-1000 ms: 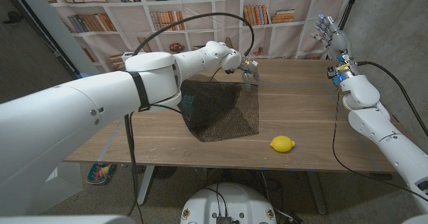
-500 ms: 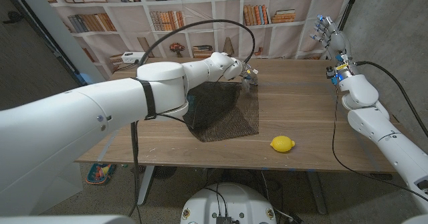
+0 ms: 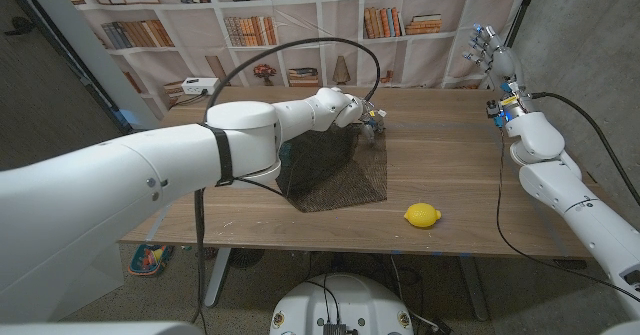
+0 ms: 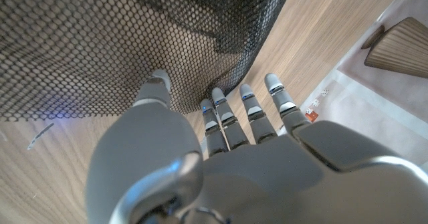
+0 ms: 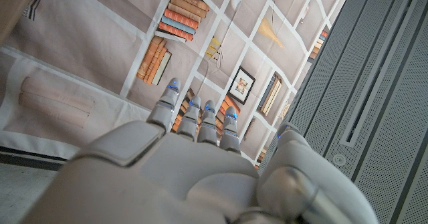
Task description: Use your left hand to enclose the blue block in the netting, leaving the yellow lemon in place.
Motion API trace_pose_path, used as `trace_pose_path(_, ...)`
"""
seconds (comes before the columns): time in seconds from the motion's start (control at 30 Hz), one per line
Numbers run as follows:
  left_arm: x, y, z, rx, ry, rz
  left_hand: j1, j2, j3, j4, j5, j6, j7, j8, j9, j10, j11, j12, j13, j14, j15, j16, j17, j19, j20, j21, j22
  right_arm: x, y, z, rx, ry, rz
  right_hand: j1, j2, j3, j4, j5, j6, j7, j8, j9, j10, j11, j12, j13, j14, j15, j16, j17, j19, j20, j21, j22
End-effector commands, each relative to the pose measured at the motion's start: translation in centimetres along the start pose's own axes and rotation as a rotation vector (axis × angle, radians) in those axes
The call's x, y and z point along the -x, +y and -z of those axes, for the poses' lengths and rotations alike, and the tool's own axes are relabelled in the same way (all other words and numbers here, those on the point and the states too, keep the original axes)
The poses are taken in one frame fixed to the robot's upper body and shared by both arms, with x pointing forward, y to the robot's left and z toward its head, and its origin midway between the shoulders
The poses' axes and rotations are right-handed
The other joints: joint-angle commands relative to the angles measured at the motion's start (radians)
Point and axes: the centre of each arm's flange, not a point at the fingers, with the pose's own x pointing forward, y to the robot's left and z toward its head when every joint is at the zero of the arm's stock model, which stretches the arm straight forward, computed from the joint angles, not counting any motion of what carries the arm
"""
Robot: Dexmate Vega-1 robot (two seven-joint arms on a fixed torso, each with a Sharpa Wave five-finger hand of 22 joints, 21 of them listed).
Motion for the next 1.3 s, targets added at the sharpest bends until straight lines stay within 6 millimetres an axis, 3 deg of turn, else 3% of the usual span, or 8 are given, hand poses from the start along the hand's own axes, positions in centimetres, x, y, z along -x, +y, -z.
trace_pose_path(0.03, 0.0, -1.5, -0.8, 0.018, -0.058, -0.041, 0.051, 0.022, 0.031, -0.017, -0.012, 0.135, 0.0, 0.039, 0.007, 0.136, -0.003, 0.037, 0.015, 0.138, -0.176, 0.04, 0.014, 0.065, -0.031, 0.008, 0.005, -0.3, 0.2, 0.3, 0.008, 0.015, 0.001, -0.004, 0.002, 0.005, -0.001, -0.005, 0.004, -0.002, 0.003, 0.004, 0.009, -0.001, 0.002, 0.004, 0.014, 0.001, 0.001, 0.004, 0.004, -0.007, 0.005, 0.002)
trace_pose_path(0.1, 0.2, -1.7, -1.0, 0.014, -0.09, -0.064, 0.087, 0.026, 0.038, -0.03, -0.022, 0.213, -0.002, 0.066, 0.009, 0.204, -0.004, 0.062, 0.026, 0.198, -0.18, 0.068, 0.032, 0.1, -0.054, 0.019, 0.007, -0.3, 0.2, 0.4, 0.008, 0.016, 0.004, -0.004, 0.002, 0.005, -0.001, -0.005, 0.003, -0.002, 0.003, 0.004, 0.008, -0.003, 0.001, 0.004, 0.014, 0.001, 0.001, 0.004, 0.004, -0.007, 0.005, 0.002)
trace_pose_path(0.2, 0.4, -2.0, -1.2, 0.015, -0.128, -0.1, 0.184, 0.052, 0.048, -0.038, -0.061, 0.381, 0.017, 0.147, 0.022, 0.353, -0.003, 0.138, 0.074, 0.343, -0.192, 0.152, 0.096, 0.158, -0.071, 0.051, 0.015, -0.3, 0.2, 0.4, 0.011, 0.019, 0.004, -0.004, 0.002, 0.006, -0.001, -0.005, 0.003, -0.003, 0.002, 0.004, 0.008, -0.002, 0.001, 0.004, 0.014, 0.001, 0.001, 0.004, 0.003, -0.007, 0.005, 0.002)
trace_pose_path(0.23, 0.6, -2.0, -1.2, 0.023, -0.139, -0.12, 0.255, 0.064, 0.057, -0.047, -0.074, 0.459, 0.027, 0.193, 0.03, 0.416, -0.009, 0.186, 0.116, 0.411, -0.192, 0.191, 0.135, 0.18, -0.079, 0.073, 0.021, -0.2, 0.2, 0.4, 0.011, 0.019, 0.003, -0.004, 0.002, 0.006, -0.001, -0.005, 0.004, -0.002, 0.003, 0.004, 0.008, -0.002, 0.001, 0.004, 0.014, 0.001, 0.001, 0.004, 0.003, -0.006, 0.005, 0.002)
trace_pose_path(0.27, 0.7, -2.1, -1.3, 0.022, -0.152, -0.144, 0.319, 0.07, 0.066, -0.048, -0.086, 0.483, 0.024, 0.217, 0.039, 0.457, -0.008, 0.225, 0.152, 0.459, -0.195, 0.22, 0.169, 0.192, -0.075, 0.091, 0.025, -0.2, 0.2, 0.3, 0.014, 0.019, 0.004, -0.004, 0.002, 0.006, -0.001, -0.005, 0.003, -0.003, 0.002, 0.004, 0.008, -0.002, 0.001, 0.004, 0.014, 0.001, 0.001, 0.004, 0.003, -0.006, 0.005, 0.002)
trace_pose_path(0.33, 0.9, -2.1, -1.3, 0.005, -0.157, -0.175, 0.365, 0.065, 0.066, -0.045, -0.096, 0.508, 0.029, 0.242, 0.051, 0.466, -0.002, 0.248, 0.182, 0.495, -0.196, 0.242, 0.201, 0.21, -0.082, 0.115, 0.031, -0.2, 0.2, 0.3, 0.016, 0.019, 0.003, -0.004, 0.002, 0.006, -0.001, -0.005, 0.003, -0.002, 0.002, 0.004, 0.008, -0.002, 0.001, 0.004, 0.015, 0.001, 0.001, 0.004, 0.003, -0.007, 0.005, 0.002)
trace_pose_path(0.77, 4.7, -0.2, 0.9, 0.033, -0.011, -0.425, 0.388, 0.069, 0.058, -0.03, -0.1, 0.501, 0.033, 0.267, 0.078, 0.481, 0.004, 0.284, 0.232, 0.524, -0.196, 0.255, 0.247, 0.226, -0.071, 0.151, 0.039, 0.2, 0.3, -0.5, 0.017, 0.004, 0.008, -0.004, 0.001, 0.007, -0.003, -0.005, 0.002, -0.002, 0.002, 0.004, 0.008, -0.002, 0.001, 0.004, 0.014, 0.001, 0.001, 0.004, 0.003, -0.007, 0.005, 0.002)
trace_pose_path(1.3, 9.9, 3.4, 2.7, 0.018, 0.131, -0.445, 0.4, 0.071, 0.056, -0.026, -0.097, 0.498, 0.024, 0.28, 0.082, 0.475, 0.002, 0.297, 0.272, 0.536, -0.197, 0.248, 0.271, 0.229, -0.071, 0.18, 0.044, 0.1, 0.5, -1.3, 0.016, -0.02, 0.01, -0.004, 0.001, 0.007, -0.003, -0.005, 0.003, -0.003, 0.003, 0.004, 0.009, -0.002, 0.002, 0.004, 0.016, 0.0, 0.001, 0.004, 0.003, -0.009, 0.005, 0.002)
